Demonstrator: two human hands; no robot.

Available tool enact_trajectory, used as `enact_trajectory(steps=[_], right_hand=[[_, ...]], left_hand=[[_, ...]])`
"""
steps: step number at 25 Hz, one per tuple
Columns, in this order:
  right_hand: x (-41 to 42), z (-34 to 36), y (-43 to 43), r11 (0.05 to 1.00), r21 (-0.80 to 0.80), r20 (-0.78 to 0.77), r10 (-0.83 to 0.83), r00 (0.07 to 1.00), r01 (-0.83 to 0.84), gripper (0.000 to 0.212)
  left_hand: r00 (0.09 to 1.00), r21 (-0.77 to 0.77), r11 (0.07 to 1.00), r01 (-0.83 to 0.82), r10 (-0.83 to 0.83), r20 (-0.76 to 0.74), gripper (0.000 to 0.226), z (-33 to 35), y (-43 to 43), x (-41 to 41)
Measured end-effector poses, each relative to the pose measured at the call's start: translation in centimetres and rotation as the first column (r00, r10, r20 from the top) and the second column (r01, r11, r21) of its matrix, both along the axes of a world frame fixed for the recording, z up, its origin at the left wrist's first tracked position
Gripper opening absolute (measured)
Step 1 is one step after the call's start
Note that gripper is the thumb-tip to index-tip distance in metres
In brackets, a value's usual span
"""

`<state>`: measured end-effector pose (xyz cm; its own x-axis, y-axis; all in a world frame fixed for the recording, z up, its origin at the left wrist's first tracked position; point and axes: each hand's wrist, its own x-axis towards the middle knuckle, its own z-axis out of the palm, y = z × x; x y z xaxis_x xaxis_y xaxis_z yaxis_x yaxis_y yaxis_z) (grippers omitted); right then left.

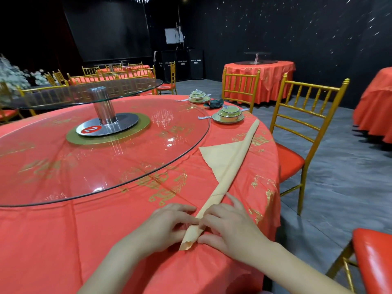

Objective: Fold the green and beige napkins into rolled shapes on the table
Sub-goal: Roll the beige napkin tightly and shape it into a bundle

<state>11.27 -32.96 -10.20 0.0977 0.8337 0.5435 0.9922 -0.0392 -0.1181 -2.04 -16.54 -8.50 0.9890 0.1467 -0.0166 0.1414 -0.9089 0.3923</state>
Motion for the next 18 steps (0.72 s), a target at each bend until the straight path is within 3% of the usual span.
enact_trajectory(steps=[3, 6, 9, 11, 15, 18], right_hand=[[-1.6, -0.4, 0.1, 0.991, 0.004, -0.073, -0.134, 0.988, 0.135, 0.025], [-2.6, -0.6, 0.3, 0.971, -0.032, -0.185, -0.238, 0.953, 0.236, 0.025], [-2.8, -0.4, 0.0, 0.960, -0.108, -0.310, -0.278, 0.909, 0.257, 0.038], [-3.4, -0.5, -0.6, 0.962, -0.069, -0.269, -0.275, 0.923, 0.266, 0.031], [-4.3, -1.2, -1.1, 0.961, 0.019, -0.314, -0.255, 0.915, 0.274, 0.022], [-3.9, -0.8, -0.8, 0.953, -0.070, -0.442, -0.294, 0.847, 0.294, 0.033]], left_hand=[[0.996, -0.171, 0.985, 0.016, -0.001, 0.084, 0.036, -0.1, -0.2, -0.4], [0.985, -0.376, 0.925, 0.048, 0.018, 0.171, 0.038, -0.2, -0.1, -1.2], [0.985, -0.316, 0.949, 0.013, 0.042, 0.165, 0.031, -0.5, -0.3, -1.3], [0.982, -0.305, 0.952, -0.002, 0.059, 0.177, 0.021, -0.6, -0.7, -1.1], [0.979, -0.229, 0.973, -0.012, 0.058, 0.195, 0.048, -1.2, -1.3, -0.7], [0.971, -0.283, 0.958, -0.043, 0.107, 0.215, 0.031, -1.2, -1.5, -0.6]])
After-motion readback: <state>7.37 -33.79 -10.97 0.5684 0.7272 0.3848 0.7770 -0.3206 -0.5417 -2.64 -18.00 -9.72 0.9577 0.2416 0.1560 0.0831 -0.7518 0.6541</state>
